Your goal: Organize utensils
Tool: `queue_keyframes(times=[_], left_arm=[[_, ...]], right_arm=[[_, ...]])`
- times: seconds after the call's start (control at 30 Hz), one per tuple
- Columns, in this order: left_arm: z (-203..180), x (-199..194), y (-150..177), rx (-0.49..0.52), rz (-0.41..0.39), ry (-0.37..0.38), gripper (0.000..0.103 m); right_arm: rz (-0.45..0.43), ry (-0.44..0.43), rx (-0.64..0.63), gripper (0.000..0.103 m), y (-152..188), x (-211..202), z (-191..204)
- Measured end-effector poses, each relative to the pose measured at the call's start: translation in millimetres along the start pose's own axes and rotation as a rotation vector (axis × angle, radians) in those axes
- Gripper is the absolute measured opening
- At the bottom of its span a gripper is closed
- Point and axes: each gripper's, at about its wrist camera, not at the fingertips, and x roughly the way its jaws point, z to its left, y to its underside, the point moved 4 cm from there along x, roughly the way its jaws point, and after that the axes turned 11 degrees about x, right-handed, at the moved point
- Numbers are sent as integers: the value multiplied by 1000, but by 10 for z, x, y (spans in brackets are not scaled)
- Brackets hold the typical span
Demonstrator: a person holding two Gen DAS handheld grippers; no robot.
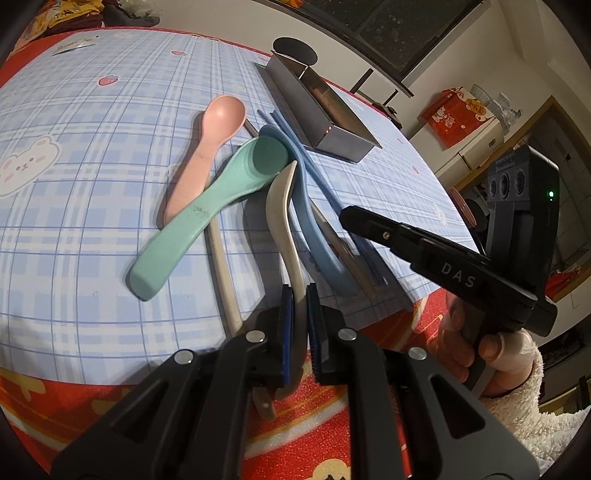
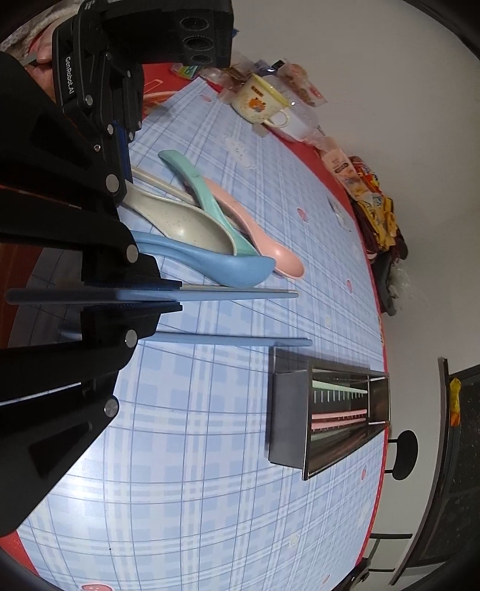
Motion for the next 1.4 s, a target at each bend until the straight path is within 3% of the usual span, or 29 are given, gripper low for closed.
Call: queue_keyframes(times=[0.4,0.9,1.4], left_arm=[[55,-35,22,-38,-22,41,11],[236,-313,110,-138,-156,55,11],[283,-468,90,-134,-177,78,11]], right_arm=[[-59,-18,13,7,-19,-95,-33],[-72,-61,65,7,-44,-129,-107],[-98,-101,102,7,-49,-222,-173]])
